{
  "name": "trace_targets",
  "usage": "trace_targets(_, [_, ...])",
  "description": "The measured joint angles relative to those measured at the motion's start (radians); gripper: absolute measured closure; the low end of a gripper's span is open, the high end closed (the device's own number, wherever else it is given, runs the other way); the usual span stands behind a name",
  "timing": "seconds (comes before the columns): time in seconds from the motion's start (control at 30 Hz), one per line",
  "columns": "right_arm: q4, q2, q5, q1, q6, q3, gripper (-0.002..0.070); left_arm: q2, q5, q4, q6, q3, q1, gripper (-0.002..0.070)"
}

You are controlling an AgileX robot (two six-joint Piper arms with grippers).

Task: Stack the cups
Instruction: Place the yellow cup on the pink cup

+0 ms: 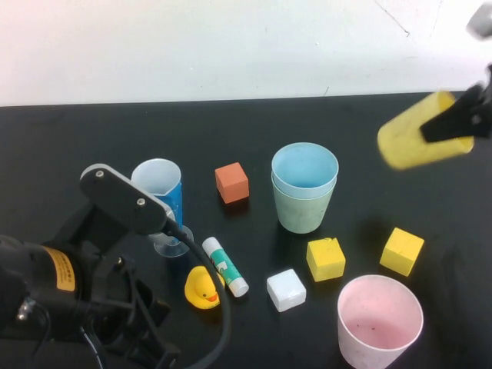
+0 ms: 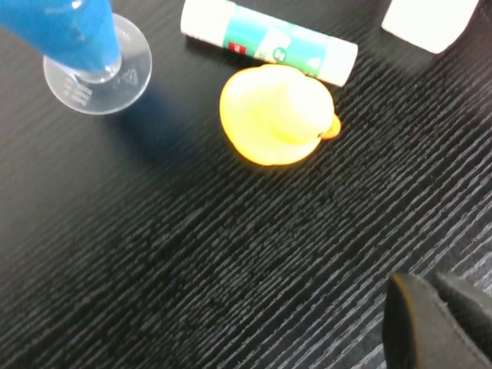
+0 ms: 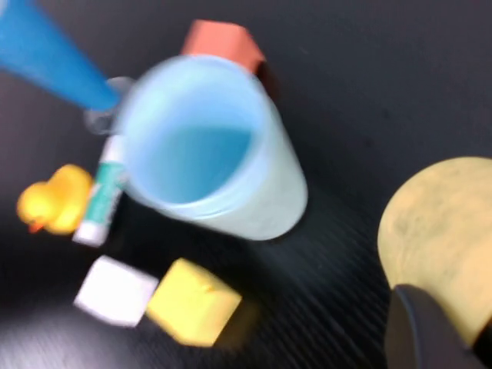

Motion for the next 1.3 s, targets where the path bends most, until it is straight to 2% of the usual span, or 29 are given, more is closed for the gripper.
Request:
trace_targets(0.13, [-0.128, -0.111, 0.043, 0.024, 0.016, -0.081, 0.0657, 0.0, 0.002, 0.0, -0.013, 0.0, 0.0, 0.0673])
trace_targets(0.2, [-0.258, -0.185, 0.05, 0.081, 0.057, -0.097, 0.0657, 0.0, -0.002, 0.0, -0.015, 0.006, 0.0, 0.0673])
trace_targets(0.37, [-0.534, -0.324, 0.08, 0.354, 0.195, -0.093, 0.0657, 0.0, -0.016, 0.002, -0.015, 0.031, 0.0, 0.0673])
trace_targets(0.5, [-0.636, -0.356, 0.085, 0.568, 0.317, -0.047, 0.0657, 0.0, -0.02, 0.003, -0.015, 0.05, 0.0, 0.0673])
trace_targets(0.6, [-0.68, -0.357, 0.085, 0.665, 0.401, 0.005, 0.0657, 0.0, -0.018, 0.004, -0.015, 0.052, 0.0, 0.0673])
trace_targets(0.77, [-0.656, -0.357, 0.085, 0.715, 0.441, 0.08, 0.0657, 0.0, -0.014, 0.006, -0.015, 0.062, 0.0, 0.0673])
trace_targets(1.3, [-0.62, -0.365, 0.081, 0.737, 0.46, 0.209, 0.0657, 0.0, -0.01, 0.006, -0.013, 0.09, 0.0, 0.0673])
